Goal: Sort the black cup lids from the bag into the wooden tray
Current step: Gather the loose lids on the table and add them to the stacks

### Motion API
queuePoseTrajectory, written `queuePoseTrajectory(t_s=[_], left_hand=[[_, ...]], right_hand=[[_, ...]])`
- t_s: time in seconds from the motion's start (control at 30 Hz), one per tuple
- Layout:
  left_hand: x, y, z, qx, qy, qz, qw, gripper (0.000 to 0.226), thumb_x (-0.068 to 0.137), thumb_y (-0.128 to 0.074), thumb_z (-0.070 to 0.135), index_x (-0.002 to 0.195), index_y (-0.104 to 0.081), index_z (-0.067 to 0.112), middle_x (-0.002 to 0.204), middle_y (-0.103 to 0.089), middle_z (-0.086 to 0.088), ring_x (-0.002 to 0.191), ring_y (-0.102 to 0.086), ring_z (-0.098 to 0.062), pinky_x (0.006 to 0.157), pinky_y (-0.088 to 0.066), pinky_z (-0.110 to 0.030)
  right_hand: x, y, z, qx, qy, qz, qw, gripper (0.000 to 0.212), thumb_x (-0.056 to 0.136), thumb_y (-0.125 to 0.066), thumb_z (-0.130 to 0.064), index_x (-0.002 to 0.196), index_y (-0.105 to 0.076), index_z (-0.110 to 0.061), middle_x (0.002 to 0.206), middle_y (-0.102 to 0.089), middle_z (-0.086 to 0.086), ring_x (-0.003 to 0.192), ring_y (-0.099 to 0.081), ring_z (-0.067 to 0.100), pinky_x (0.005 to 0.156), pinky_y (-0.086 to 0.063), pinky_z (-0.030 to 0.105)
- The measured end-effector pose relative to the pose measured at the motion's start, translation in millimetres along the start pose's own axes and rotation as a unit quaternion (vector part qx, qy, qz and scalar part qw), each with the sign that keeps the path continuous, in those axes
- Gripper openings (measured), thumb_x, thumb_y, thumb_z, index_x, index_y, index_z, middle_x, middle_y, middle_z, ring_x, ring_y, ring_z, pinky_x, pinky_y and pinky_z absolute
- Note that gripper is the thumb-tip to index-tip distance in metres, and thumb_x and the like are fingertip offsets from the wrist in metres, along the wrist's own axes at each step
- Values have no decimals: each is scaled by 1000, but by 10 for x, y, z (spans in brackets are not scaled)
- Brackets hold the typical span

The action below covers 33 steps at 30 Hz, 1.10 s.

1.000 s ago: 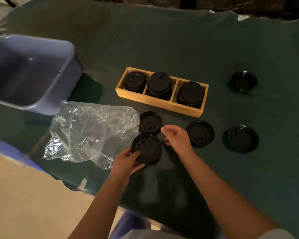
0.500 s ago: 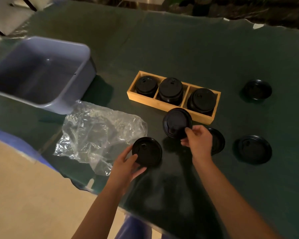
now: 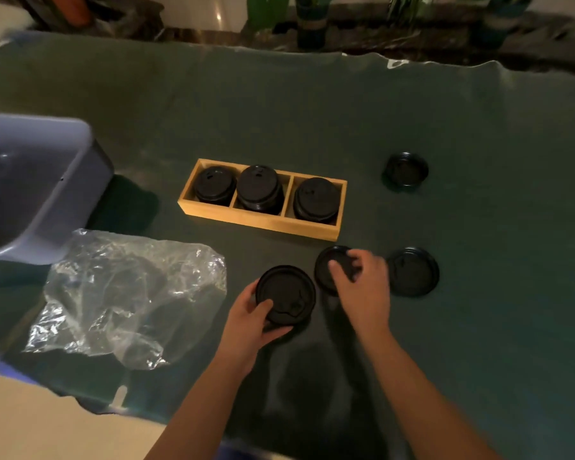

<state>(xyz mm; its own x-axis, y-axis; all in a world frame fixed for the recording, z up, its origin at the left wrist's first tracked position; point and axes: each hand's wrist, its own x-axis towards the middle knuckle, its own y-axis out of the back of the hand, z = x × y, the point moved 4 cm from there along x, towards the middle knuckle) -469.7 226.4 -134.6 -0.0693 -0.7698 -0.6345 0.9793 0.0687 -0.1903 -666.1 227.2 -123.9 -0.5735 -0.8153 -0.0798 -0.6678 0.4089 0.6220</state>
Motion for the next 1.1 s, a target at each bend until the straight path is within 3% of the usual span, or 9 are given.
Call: queuePoseTrajectory(t_s=[0.07,0.17,0.43,0.53,0.67,0.8,0.97,1.03,1.1], left_hand=[[26,-9,-11,-13,14,-1,1000,32,92,-46,2,103,-57,30,111,-62,-2,103,-62,-29,59,-58,-34],[62,-31,-35,-28,35,-1,999,30,93,-44,5,106,-56,29,110,-63,-2,97,-64,-25,58,-58,-34],[157,-57,-23,-12,45,35,998,32,96,-38,8,113,-53,29,122,-56,-9,109,-58,-31,63,-55,-38],[153,-219,1,-4,44,15,999,28,96,-38,11,103,-56,33,120,-58,-9,109,-58,-31,61,-55,-37],[105,-487,30,-2,46,-47,998,19,95,-42,34,104,-58,32,113,-64,-2,104,-63,-22,65,-57,-37],[149,-572,45,33,22,-42,998,36,90,-52,6,123,-49,21,123,-57,-6,111,-58,-28,72,-57,-42],[183,-609,-25,25,34,-45,998,49,89,-47,-7,130,-44,18,120,-56,-3,114,-55,-30,69,-57,-40],[191,-626,-43,23,35,-52,998,49,88,-48,-7,129,-44,19,114,-59,0,112,-56,-28,67,-58,-39],[190,-651,-57,17,45,-57,997,47,88,-49,-7,126,-46,20,112,-60,-1,112,-57,-29,66,-58,-38]], right_hand=[[146,168,163,-88,-18,41,995,49,81,-65,-30,125,-48,-14,123,-49,14,112,-48,27,83,-38,29],[260,72,327,-142,-42,-77,986,60,85,-61,-19,138,-34,-9,132,-44,21,122,-43,35,97,-39,39],[200,136,442,85,-82,-74,990,22,78,-60,-1,89,-64,-20,77,-63,-5,76,-62,14,56,-42,5],[147,82,278,203,-70,-125,969,35,78,-63,4,81,-62,-31,73,-62,-8,65,-64,4,51,-53,15],[103,60,145,202,-26,-151,967,39,77,-64,4,77,-61,-34,70,-62,-9,60,-62,0,51,-52,15],[100,157,185,204,-43,-174,962,19,81,-64,-5,95,-67,-18,76,-63,-5,66,-63,4,57,-56,21],[352,860,664,8,-131,148,980,49,78,-68,-22,124,-52,-14,121,-52,15,103,-53,29,85,-48,42],[450,950,862,-31,-190,110,975,61,78,-68,-21,133,-42,-14,131,-42,19,115,-45,36,94,-41,42],[525,919,977,-29,-210,48,976,46,79,-64,-13,123,-51,-8,120,-56,21,107,-54,37,90,-43,38]])
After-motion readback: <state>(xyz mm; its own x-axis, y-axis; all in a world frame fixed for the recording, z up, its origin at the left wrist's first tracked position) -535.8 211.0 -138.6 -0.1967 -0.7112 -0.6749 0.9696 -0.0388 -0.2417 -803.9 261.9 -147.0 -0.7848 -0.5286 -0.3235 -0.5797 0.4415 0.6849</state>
